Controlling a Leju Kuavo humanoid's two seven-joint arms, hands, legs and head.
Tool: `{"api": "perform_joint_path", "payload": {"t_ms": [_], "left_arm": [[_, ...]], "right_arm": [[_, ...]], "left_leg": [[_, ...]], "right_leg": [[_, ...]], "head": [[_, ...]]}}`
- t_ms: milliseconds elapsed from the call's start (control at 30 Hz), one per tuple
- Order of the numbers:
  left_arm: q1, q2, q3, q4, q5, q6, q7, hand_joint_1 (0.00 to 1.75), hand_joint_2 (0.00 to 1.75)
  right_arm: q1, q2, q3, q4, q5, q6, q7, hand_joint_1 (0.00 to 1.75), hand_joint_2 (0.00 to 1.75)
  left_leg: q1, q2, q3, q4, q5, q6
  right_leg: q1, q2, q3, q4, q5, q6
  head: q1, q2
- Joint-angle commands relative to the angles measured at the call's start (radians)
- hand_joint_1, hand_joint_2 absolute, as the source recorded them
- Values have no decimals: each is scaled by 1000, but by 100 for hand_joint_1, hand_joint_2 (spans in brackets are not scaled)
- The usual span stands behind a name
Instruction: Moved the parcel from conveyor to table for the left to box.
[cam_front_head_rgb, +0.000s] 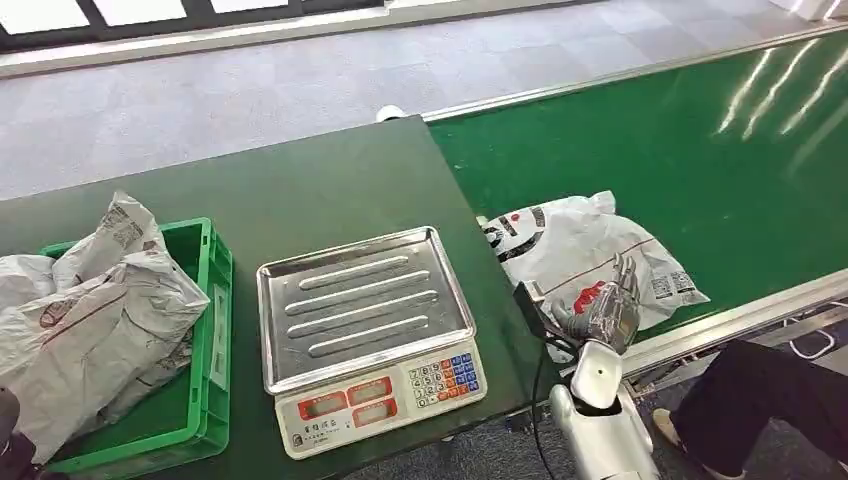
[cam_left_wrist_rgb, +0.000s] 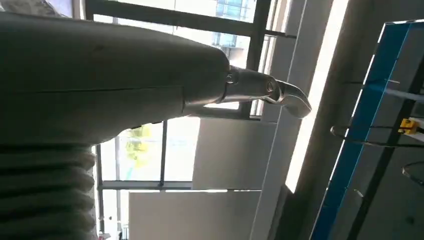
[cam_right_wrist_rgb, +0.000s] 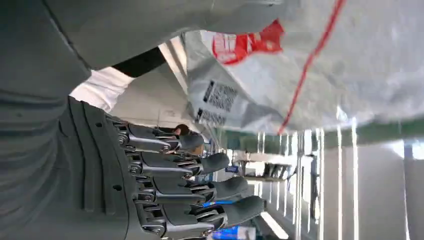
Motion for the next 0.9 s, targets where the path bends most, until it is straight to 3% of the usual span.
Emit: {"api": "perform_joint_path", "payload": {"t_ms": [33,167,367,567,600,667,800,900], "left_arm": [[13,-13,6,11,-22,-10,-5,0,175],[13,-13,5,11,-25,-11,-5,0,175],[1,-5,-46,8,-67,-5,-5,0,175],[1,4,-59,-4,-69,9,-5,0,175],[10,5,-56,-12,-69,15,-5,0,175],[19,7,-51,-18,-69,19,-5,0,175],[31,4,-41,-31,-60,22,-5,0,175],[35,4,-40,-38,-63,22,-5,0,175]], "right_arm": [[-89,23,-73,285,-1,80,-82,0,175],[-86,21,-68,281,-1,99,-87,0,175],[-157,16,-126,527,-40,97,-215,0,175],[-170,7,-119,621,-25,100,-225,0,175],[-181,0,-116,639,-17,104,-213,175,175],[-188,-2,-116,643,-15,105,-207,175,175],[-189,-7,-112,617,-5,114,-182,175,175],[-185,-3,-114,587,-4,113,-176,175,175]], "left_leg": [[1,1,4,-3,0,0],[1,-1,3,-2,0,0],[1,0,3,-2,0,0],[3,6,8,-1,-3,-4],[3,7,9,-2,-3,-5],[4,13,6,-2,-6,-6],[6,21,18,-1,-18,-6],[5,19,11,-1,-14,-4]], "right_leg": [[1,2,4,-4,1,0],[0,1,4,-3,1,0],[1,2,4,-3,1,0],[3,9,6,-3,1,-1],[3,10,6,-4,2,-1],[4,15,10,-3,1,-4],[6,20,19,-2,-11,-6],[6,19,13,-5,-6,-5]], "head": [[0,0],[0,0],[0,0],[0,0],[0,0],[0,0],[0,0],[0,0]]}}
